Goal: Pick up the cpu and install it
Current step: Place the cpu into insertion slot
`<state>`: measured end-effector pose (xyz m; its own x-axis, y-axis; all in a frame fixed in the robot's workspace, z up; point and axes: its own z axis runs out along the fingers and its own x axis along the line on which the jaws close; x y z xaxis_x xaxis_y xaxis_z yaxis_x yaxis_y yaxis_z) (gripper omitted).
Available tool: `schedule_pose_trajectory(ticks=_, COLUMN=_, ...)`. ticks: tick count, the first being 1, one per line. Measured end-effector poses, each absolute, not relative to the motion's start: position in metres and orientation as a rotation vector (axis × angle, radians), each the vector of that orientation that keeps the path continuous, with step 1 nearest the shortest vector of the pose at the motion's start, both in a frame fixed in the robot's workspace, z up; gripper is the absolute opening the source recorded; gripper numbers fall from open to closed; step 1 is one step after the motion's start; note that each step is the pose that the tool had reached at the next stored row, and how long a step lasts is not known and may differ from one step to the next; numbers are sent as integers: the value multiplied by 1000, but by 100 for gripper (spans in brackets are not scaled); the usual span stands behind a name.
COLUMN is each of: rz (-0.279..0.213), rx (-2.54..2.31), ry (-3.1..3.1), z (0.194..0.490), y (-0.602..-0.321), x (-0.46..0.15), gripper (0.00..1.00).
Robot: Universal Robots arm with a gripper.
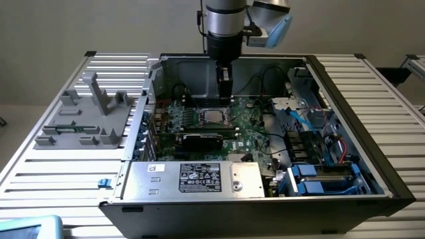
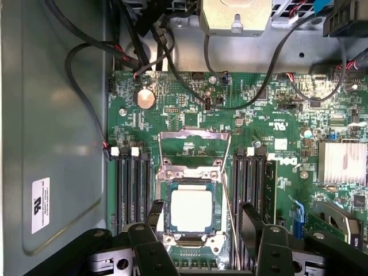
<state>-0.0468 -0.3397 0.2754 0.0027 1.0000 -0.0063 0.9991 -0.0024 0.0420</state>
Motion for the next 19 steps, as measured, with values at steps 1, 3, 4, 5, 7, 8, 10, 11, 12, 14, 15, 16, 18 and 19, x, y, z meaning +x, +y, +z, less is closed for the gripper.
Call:
schedule_pose_trajectory(ticks=1, rz=39, rx=2201, ry=2195, z=275, y=-340, x=-47, gripper=64)
schedule_pose_trajectory(ticks=3, rz=40, rx=2201, ry=2195, z=275, y=-340, x=-47, gripper=64)
schedule_pose_trajectory(ticks=4, rz=40, rx=2201, ry=2195, z=275, y=-340, x=-47, gripper=64)
schedule_pose_trajectory(ticks=5, rz=40, rx=2201, ry=2195, z=275, y=-340, x=-47, gripper=64)
schedule_pose_trajectory(ticks=7, rz=41, rx=2202, ry=2196, z=275, y=-340, x=-46, gripper=64)
schedule_pose_trajectory(ticks=8, rz=41, rx=2202, ry=2196, z=275, y=-340, x=-46, gripper=64)
schedule_pose_trajectory(ticks=10, rz=42, rx=2202, ry=2196, z=275, y=-340, x=-45, gripper=64)
schedule_pose_trajectory(ticks=11, rz=42, rx=2202, ry=2196, z=275, y=-340, x=-44, gripper=64)
schedule_pose_trajectory(ticks=12, rz=43, rx=2202, ry=2197, z=275, y=-340, x=-44, gripper=64)
schedule_pose_trajectory(ticks=14, rz=43, rx=2203, ry=2197, z=275, y=-340, x=-42, gripper=64)
schedule_pose_trajectory(ticks=15, rz=43, rx=2203, ry=2197, z=275, y=-340, x=-42, gripper=64)
schedule_pose_trajectory(ticks=16, rz=43, rx=2203, ry=2197, z=275, y=-340, x=-42, gripper=64)
schedule_pose_trajectory(ticks=18, rz=43, rx=2203, ry=2197, z=275, y=-340, x=-42, gripper=64)
schedule_pose_trajectory(ticks=19, rz=43, rx=2203, ry=2197, z=275, y=-340, x=-42, gripper=64)
